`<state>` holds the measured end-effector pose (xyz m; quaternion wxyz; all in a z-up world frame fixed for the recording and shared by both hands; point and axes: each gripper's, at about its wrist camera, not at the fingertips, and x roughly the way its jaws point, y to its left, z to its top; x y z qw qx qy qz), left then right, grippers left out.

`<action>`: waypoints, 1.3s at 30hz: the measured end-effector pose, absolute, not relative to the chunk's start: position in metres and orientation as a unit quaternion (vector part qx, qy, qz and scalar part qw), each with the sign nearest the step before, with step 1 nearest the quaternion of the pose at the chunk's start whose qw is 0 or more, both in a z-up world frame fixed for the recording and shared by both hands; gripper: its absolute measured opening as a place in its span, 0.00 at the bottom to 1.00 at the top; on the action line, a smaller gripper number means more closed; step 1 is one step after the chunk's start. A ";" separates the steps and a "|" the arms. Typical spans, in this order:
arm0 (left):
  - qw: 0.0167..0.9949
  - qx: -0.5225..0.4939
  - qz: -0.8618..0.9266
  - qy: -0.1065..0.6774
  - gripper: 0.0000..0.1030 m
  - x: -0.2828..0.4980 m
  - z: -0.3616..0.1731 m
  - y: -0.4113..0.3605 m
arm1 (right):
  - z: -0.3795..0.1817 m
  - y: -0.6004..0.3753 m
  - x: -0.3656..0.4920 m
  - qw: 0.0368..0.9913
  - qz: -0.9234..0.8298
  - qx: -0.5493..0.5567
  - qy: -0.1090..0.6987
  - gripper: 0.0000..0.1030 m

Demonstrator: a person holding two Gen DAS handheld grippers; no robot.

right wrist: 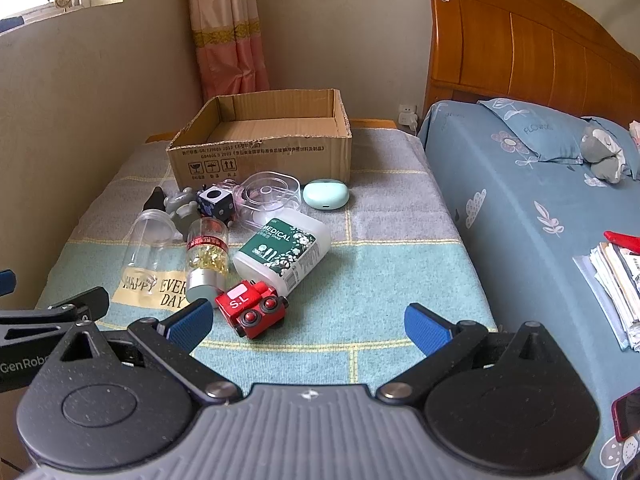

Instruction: Organize rigid objects

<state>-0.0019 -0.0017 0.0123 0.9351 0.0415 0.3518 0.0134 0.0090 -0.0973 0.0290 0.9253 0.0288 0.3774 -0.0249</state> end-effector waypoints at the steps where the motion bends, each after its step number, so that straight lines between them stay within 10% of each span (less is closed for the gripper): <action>1: 0.935 0.041 0.013 0.352 0.99 -0.002 0.011 -0.001 | 0.030 -0.098 0.009 0.925 -0.025 0.030 0.377 1.00; 39: 0.937 0.026 -0.008 0.347 0.99 0.009 0.001 0.003 | 0.025 -0.100 0.014 0.929 -0.021 0.029 0.369 1.00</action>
